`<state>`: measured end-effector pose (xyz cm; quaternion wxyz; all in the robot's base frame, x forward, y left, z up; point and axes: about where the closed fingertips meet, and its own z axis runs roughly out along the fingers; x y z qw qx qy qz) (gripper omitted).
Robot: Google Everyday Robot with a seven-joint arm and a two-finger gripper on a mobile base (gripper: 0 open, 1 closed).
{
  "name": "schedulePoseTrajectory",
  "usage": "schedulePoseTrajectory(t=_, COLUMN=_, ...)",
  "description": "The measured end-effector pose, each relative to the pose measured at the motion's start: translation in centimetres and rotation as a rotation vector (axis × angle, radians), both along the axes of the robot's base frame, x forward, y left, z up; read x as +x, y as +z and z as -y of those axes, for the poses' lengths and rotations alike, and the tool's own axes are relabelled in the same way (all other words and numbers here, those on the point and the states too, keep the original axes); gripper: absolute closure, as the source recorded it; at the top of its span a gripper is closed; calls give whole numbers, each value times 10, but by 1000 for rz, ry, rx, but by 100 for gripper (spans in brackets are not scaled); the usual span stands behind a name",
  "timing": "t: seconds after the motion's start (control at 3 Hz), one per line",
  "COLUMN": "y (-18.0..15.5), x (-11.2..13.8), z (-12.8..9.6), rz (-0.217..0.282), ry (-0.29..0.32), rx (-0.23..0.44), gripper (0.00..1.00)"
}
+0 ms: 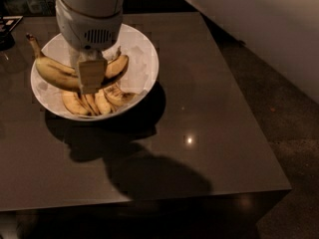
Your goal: Pick banana from white bowl
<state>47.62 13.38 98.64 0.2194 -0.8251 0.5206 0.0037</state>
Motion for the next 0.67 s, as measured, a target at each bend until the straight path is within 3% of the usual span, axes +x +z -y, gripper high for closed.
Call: schedulePoseTrajectory(t=0.67, y=37, x=-61, z=21, rz=54, ry=6, rx=-24, gripper=100)
